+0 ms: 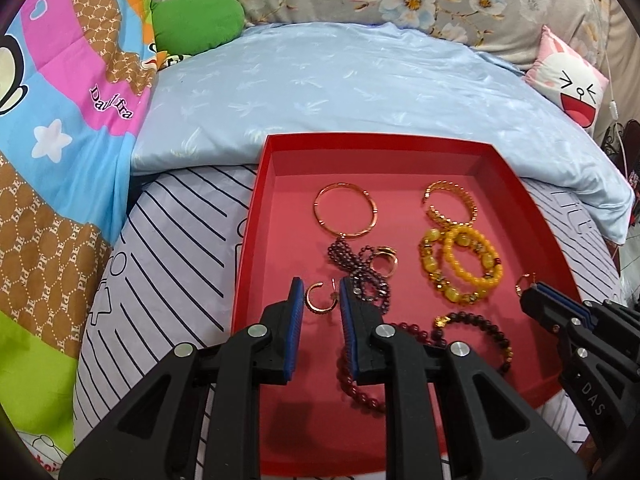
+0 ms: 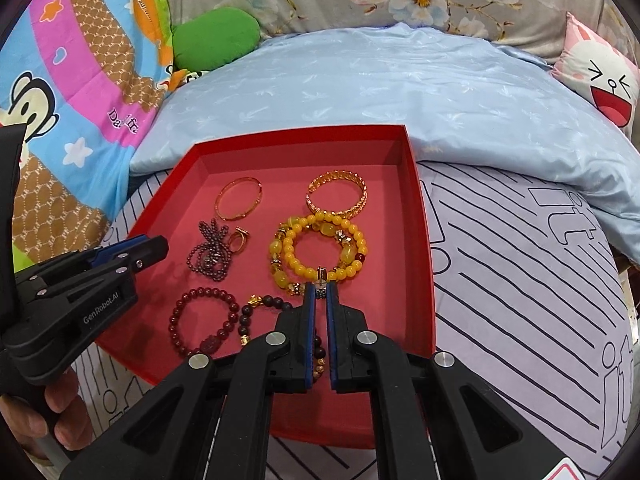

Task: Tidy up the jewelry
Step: 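Carry both rings over the red tray and lower them inside, then open both grippers to release the rings and withdraw from the tray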

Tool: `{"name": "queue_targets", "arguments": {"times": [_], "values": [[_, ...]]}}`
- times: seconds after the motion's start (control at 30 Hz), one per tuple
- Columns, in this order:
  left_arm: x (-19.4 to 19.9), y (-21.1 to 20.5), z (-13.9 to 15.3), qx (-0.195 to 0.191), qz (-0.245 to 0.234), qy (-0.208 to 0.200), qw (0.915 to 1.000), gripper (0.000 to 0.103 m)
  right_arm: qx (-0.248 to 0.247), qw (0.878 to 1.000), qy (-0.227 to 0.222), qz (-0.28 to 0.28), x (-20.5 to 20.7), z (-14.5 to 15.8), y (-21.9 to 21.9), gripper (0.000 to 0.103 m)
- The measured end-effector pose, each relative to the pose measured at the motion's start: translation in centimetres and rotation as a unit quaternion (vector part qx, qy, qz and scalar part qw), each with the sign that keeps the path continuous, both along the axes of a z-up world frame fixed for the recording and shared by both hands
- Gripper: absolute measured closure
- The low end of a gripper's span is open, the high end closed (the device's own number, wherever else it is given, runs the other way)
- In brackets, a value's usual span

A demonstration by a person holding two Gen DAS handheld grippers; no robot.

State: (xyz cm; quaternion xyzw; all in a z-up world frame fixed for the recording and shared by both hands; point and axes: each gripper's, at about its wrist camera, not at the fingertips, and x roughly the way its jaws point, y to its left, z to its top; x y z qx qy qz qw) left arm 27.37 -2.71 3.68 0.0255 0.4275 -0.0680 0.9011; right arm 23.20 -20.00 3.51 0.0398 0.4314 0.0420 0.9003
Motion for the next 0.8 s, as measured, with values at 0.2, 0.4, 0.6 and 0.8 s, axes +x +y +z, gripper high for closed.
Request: {"name": "queue_targets", "arguments": {"times": [0.2,0.4,0.6,0.8], "values": [[-0.1,0.1,-0.2,0.003,0.007,-0.003,1.0000,0.075,-0.001,1.000,-0.006,-0.007,-0.3,0.1,-0.1,0.077],[-1.0,0.0,0.6,0.005,0.008,-0.012,0.9999,0.070,0.002,1.000,-0.018,-0.004,-1.5,1.2,0.2,0.073],[-2.9,-0.4,1.9,0.008,0.004,-0.017,0.9998,0.070,0.005,0.999,-0.034,-0.003,-3.5,2.9,1.0,0.071],[-6.1,-0.8,3.6,0.002,-0.002,-0.023,0.9997,0.067,-0.001,0.999,-0.053,-0.003,-6.6,4.8,1.8,0.061]]}}
